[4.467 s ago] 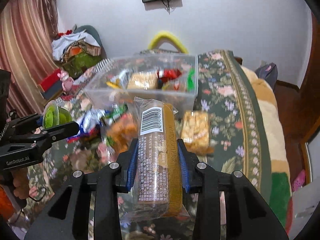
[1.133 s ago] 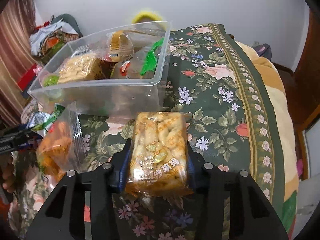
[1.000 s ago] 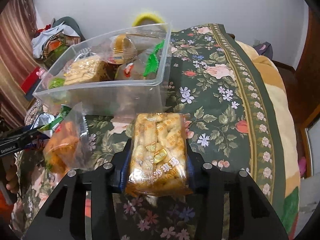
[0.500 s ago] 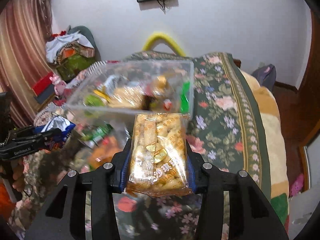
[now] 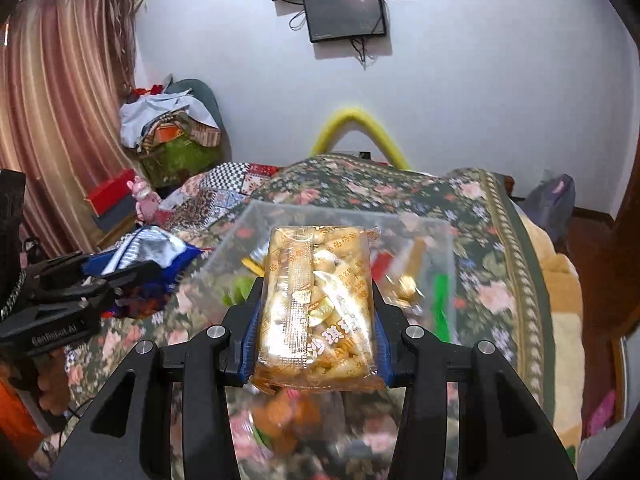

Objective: Organize snacks
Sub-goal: 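Carry both snacks over the clear box and release them inside, then grasp the orange snack bag with the right tool while the left tool grasps the green pea bag, then lower both bags into the clear box and open both tools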

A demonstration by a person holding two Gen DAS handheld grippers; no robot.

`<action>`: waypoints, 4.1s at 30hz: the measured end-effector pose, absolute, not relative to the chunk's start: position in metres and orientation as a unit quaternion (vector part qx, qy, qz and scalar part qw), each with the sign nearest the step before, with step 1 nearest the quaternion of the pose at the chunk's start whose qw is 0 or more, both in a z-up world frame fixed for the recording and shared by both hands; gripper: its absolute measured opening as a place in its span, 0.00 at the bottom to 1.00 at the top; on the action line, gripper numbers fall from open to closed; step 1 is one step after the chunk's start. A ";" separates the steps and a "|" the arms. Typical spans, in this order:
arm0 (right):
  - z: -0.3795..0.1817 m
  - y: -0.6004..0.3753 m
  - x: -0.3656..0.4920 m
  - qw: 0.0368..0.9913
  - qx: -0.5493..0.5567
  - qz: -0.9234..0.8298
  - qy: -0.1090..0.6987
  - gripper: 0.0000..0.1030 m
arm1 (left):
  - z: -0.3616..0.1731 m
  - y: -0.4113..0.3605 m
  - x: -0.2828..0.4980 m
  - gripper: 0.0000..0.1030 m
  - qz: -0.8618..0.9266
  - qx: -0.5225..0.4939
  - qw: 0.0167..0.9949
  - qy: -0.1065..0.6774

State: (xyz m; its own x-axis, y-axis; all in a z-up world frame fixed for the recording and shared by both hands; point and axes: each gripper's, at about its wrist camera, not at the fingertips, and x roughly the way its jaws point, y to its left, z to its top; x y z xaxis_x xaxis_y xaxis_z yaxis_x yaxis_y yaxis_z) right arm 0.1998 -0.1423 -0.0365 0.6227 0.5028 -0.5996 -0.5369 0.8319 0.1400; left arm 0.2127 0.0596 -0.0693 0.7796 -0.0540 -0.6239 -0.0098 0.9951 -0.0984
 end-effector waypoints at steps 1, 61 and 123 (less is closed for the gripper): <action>-0.036 -0.138 0.204 0.901 -0.027 0.289 0.323 0.41 | -0.069 0.058 0.218 0.46 -0.010 -0.046 0.942 0.332; -0.113 -0.138 0.180 0.854 -0.039 0.266 0.446 0.61 | -0.129 0.047 0.195 0.53 -0.061 -0.047 0.912 0.403; -0.053 -0.158 0.201 0.884 -0.009 0.297 0.361 0.50 | -0.093 -0.004 0.212 0.30 -0.088 -0.015 0.930 0.357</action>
